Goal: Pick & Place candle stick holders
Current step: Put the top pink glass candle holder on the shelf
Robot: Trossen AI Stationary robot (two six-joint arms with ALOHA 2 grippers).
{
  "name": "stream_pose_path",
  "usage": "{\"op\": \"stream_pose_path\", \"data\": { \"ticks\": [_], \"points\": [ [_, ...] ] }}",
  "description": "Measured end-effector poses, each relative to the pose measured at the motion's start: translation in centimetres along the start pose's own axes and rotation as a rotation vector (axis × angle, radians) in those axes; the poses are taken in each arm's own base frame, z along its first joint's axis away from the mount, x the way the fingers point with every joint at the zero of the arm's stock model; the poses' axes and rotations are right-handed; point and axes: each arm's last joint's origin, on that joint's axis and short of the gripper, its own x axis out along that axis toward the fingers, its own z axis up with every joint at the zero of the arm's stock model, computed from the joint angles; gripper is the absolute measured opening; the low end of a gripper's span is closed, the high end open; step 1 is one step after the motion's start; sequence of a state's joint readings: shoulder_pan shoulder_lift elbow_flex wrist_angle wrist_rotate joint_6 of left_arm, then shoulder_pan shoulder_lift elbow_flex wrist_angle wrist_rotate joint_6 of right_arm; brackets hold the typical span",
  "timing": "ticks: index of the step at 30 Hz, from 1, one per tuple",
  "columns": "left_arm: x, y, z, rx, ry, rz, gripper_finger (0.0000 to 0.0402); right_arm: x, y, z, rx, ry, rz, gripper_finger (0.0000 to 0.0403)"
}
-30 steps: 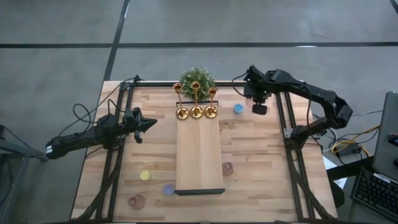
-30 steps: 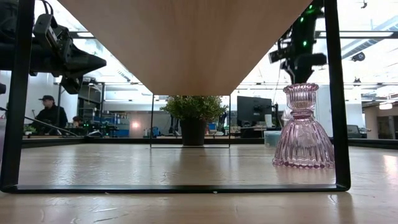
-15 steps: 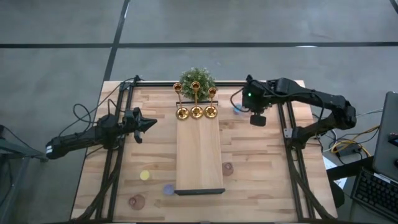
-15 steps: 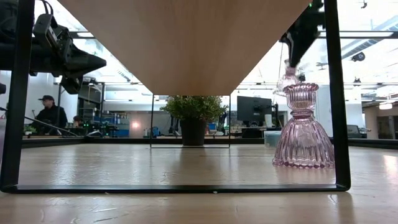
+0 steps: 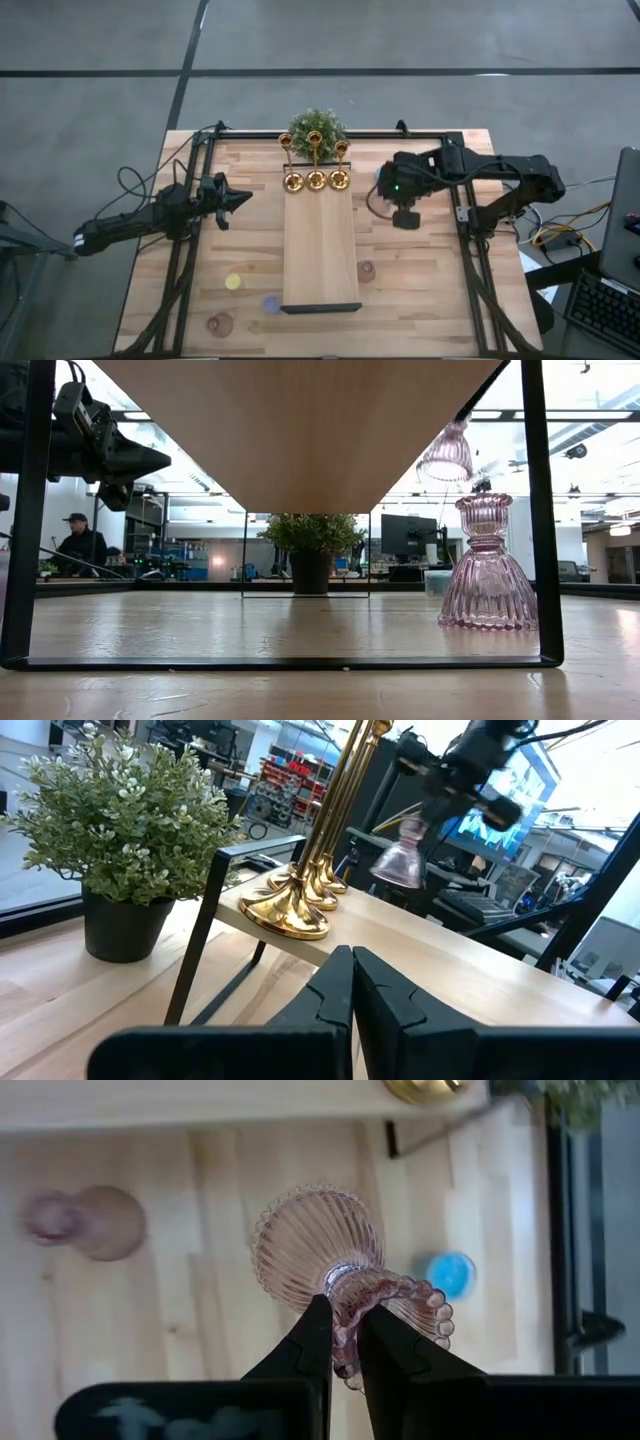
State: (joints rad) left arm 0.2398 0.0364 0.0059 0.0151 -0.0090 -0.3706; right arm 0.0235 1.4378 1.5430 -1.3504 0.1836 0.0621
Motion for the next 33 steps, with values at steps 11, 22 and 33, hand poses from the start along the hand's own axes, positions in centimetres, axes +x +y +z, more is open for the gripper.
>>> {"op": "stream_pose_path", "data": {
  "ticks": [11, 22, 33],
  "points": [
    [0.0, 0.0, 0.1, 0.0, -0.006, -0.002, 0.001, -1.2, 3.2, 2.5, -0.133, -0.063, 0.016, 0.0022],
    [0.0, 0.0, 0.1, 0.0, -0.007, -0.002, 0.001, -4.1, 5.2, 3.6, -0.217, -0.165, 0.054, 0.0022],
    [0.0, 0.0, 0.1, 0.0, -0.008, -0.003, 0.001, -5.7, 7.0, 3.7, -0.215, -0.256, 0.072, 0.0022]
  ]
}}
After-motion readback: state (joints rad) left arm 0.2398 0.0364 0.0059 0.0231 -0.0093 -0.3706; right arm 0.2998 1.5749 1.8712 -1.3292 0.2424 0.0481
